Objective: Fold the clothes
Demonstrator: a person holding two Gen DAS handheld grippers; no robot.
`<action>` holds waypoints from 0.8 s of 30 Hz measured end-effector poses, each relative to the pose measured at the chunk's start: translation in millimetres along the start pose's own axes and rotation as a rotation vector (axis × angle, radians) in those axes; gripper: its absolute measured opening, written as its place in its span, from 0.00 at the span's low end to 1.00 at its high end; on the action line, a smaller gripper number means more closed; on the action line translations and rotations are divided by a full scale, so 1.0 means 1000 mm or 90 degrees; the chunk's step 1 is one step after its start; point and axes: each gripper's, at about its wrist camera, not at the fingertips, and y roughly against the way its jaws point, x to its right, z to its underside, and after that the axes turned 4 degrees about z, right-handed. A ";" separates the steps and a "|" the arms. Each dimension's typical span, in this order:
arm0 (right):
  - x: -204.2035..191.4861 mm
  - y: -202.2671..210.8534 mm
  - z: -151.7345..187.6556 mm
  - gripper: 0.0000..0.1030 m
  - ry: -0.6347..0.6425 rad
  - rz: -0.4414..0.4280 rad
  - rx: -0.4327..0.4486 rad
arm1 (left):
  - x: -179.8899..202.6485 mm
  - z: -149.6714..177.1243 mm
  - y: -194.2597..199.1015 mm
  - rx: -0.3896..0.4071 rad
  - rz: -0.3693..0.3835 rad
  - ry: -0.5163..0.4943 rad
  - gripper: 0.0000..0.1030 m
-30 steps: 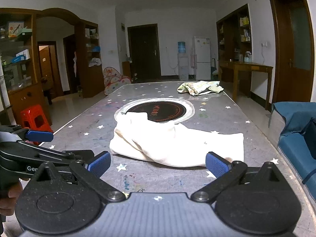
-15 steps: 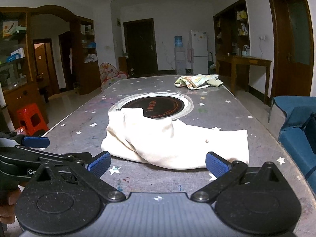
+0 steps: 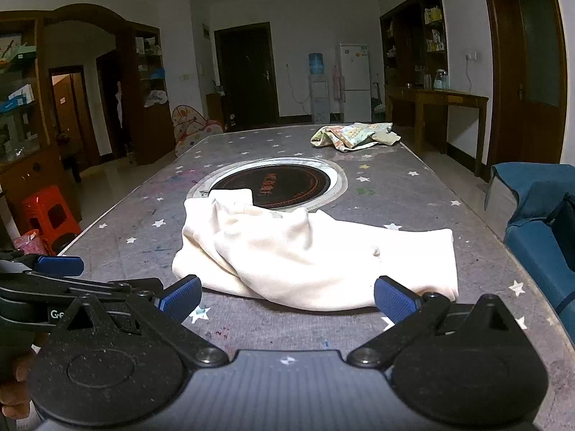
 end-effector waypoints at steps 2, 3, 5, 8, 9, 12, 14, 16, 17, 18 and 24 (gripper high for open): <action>0.000 -0.001 -0.001 1.00 -0.001 0.002 -0.002 | 0.000 -0.001 -0.001 -0.002 0.000 0.002 1.00; -0.001 -0.002 -0.001 1.00 -0.002 0.002 -0.003 | 0.000 -0.001 -0.002 -0.003 0.000 0.002 1.00; 0.000 -0.003 -0.001 1.00 -0.003 0.003 -0.004 | 0.000 -0.001 -0.003 -0.005 0.000 0.003 1.00; 0.000 -0.003 -0.001 1.00 -0.004 0.004 -0.005 | 0.001 -0.002 -0.003 -0.008 0.001 0.002 1.00; 0.000 -0.003 -0.001 1.00 -0.005 0.003 -0.005 | 0.001 -0.002 -0.004 -0.009 0.001 0.002 1.00; 0.000 -0.004 -0.002 1.00 -0.005 0.003 -0.005 | 0.001 -0.002 -0.004 -0.011 0.002 0.006 1.00; 0.000 -0.005 -0.002 1.00 -0.005 0.003 -0.005 | 0.001 -0.002 -0.005 -0.011 0.002 0.005 1.00; 0.000 -0.005 -0.002 1.00 -0.006 0.003 -0.005 | 0.001 -0.003 -0.006 -0.012 0.002 0.004 1.00; 0.000 -0.006 -0.002 1.00 -0.006 0.004 -0.005 | 0.001 -0.003 -0.006 -0.012 0.001 0.003 1.00; 0.000 -0.006 -0.002 1.00 -0.007 0.004 -0.006 | 0.001 -0.004 -0.006 -0.012 0.001 0.002 1.00; 0.000 -0.008 -0.002 1.00 -0.007 0.005 -0.010 | 0.001 -0.006 -0.008 -0.014 0.001 0.003 1.00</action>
